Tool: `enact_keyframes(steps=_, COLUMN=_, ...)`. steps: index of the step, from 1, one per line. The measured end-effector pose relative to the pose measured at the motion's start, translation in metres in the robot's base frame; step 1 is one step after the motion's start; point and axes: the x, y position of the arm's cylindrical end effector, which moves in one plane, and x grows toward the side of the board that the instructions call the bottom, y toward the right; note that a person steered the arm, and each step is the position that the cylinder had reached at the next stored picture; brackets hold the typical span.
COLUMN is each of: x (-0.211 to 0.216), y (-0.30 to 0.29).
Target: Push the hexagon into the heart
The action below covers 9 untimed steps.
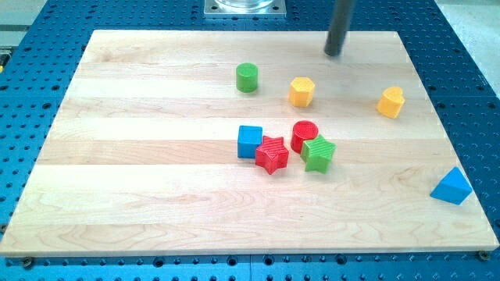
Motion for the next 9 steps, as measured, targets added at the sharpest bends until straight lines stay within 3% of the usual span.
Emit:
enact_keyframes(steps=4, x=0.103, y=-0.098)
enact_keyframes(steps=5, x=0.124, y=-0.088)
enact_keyframes(steps=9, x=0.125, y=0.067)
